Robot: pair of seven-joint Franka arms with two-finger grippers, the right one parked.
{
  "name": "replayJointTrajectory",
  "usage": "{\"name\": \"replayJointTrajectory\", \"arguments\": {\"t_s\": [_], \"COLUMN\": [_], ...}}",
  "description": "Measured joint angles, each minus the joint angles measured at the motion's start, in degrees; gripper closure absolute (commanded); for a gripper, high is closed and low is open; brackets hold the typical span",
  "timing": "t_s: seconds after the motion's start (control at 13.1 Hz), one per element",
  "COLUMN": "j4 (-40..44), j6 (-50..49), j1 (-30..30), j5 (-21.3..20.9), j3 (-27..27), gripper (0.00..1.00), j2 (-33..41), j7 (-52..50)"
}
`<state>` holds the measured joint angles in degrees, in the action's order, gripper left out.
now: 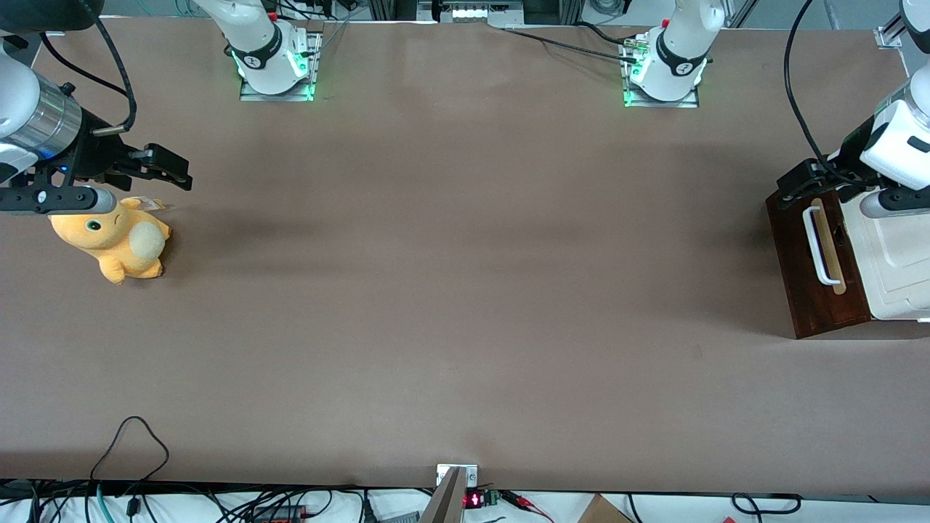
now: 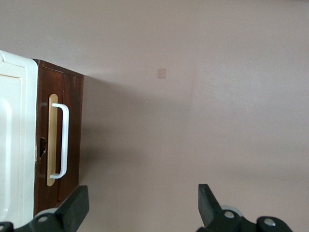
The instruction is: Open lower drawer with left arm only
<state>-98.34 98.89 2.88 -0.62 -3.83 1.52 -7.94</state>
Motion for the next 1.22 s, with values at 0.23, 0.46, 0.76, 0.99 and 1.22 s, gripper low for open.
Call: {"name": "replayJointTrajectory", "arguments": {"t_s": [0.23, 0.46, 0.76, 0.99, 1.22], "j4": [0.31, 0.91, 0.93, 0.88, -0.47], "j6": [-0.74, -1.18, -1.57, -3.52, -4.38], "j1": [0.0, 0.0, 0.0, 0.04, -0.01], "j5": [0.0, 0.0, 0.0, -1.41, -13.69], "j3": [-0.01, -0.04, -0.03, -0.64, -7.08], "gripper": [0.0, 0.0, 0.0, 0.0, 0.0], "j2": [0.0, -0.02, -0.41, -0.66, -2.23], "j7": [0.12, 0.62, 2.65, 3.5, -1.48]}}
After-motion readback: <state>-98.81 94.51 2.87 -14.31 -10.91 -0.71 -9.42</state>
